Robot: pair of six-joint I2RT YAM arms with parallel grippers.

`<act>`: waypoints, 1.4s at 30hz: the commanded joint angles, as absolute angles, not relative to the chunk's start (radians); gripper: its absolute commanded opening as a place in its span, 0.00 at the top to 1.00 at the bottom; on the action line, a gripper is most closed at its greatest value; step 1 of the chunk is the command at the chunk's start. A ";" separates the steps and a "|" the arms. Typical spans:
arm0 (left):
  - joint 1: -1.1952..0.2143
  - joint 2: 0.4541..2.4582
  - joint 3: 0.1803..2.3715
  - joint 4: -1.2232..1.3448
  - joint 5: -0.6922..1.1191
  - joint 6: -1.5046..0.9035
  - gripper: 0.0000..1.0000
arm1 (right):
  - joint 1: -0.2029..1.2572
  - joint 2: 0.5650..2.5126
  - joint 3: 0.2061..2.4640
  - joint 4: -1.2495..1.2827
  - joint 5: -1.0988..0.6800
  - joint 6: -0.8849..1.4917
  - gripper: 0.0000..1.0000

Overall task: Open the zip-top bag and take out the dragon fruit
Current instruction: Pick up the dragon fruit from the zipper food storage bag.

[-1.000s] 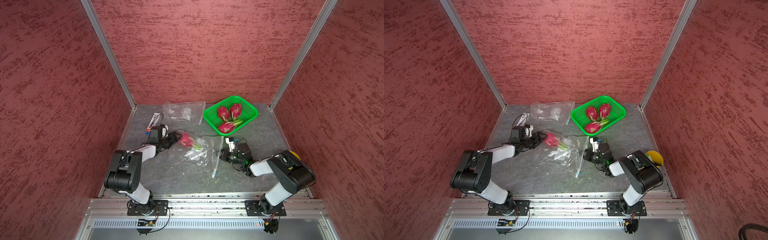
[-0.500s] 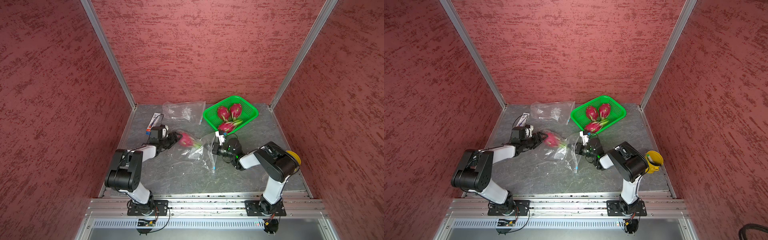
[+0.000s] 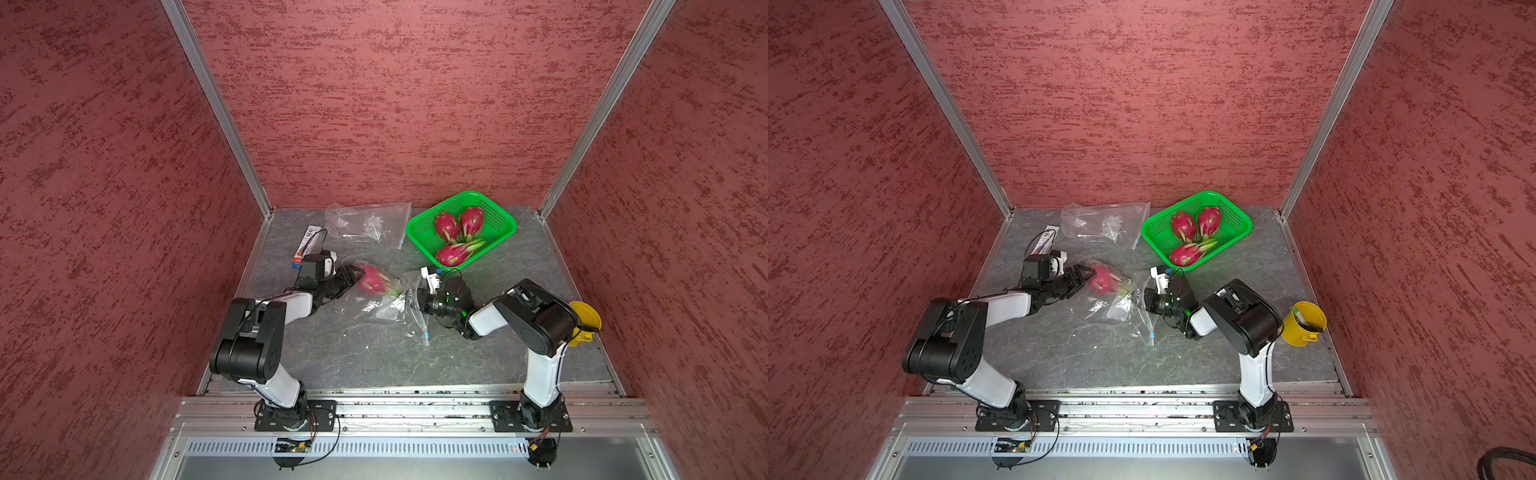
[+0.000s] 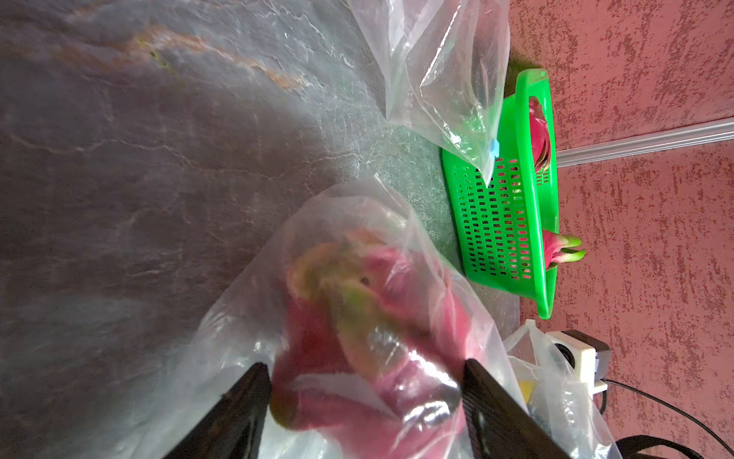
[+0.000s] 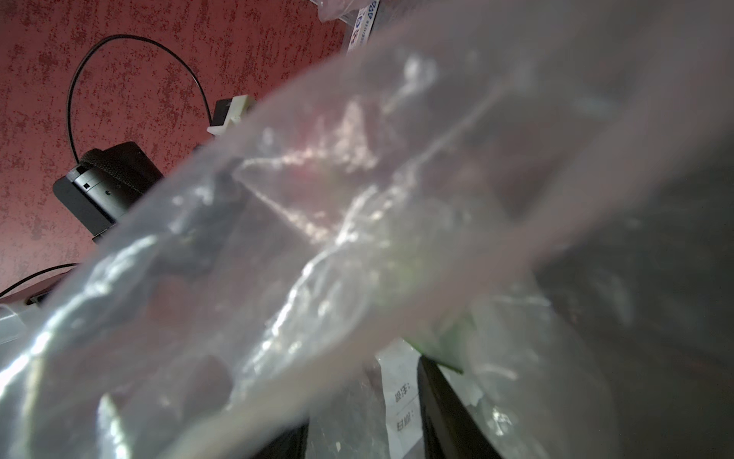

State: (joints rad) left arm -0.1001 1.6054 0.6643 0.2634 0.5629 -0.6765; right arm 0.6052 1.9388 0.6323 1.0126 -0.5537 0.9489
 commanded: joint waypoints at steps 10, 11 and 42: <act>-0.102 1.662 0.608 0.311 0.596 -0.723 0.25 | 0.643 2.054 0.770 1.074 -0.551 0.968 0.49; -0.102 1.661 0.606 0.313 0.596 -0.725 0.25 | 0.644 2.062 0.782 1.078 -0.552 0.971 0.50; 0.040 1.342 0.630 0.187 0.713 -0.687 0.17 | 0.495 1.803 0.666 0.841 -0.726 0.655 1.00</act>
